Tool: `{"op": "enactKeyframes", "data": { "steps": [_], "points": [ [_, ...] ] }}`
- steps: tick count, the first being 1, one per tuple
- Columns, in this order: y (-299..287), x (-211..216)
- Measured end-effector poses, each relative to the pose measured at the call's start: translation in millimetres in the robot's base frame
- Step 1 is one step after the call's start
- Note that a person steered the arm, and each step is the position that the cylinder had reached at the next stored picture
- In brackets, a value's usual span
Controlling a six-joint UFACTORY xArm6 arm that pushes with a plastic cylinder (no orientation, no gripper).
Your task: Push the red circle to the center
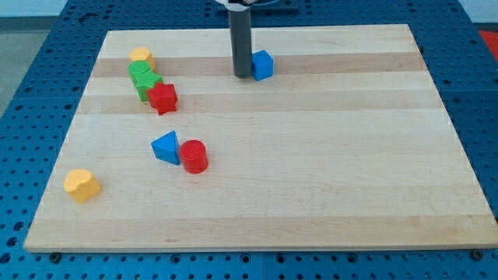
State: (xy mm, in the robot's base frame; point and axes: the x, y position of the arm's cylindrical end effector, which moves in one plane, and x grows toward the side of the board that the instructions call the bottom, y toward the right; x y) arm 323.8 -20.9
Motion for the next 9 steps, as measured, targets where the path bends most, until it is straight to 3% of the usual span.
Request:
{"op": "enactKeyframes", "data": {
  "steps": [3, 6, 7, 9],
  "points": [
    [66.6, 88.1],
    [52.6, 217.9],
    [4.9, 235.1],
    [-96.4, 188.5]
  ]
}}
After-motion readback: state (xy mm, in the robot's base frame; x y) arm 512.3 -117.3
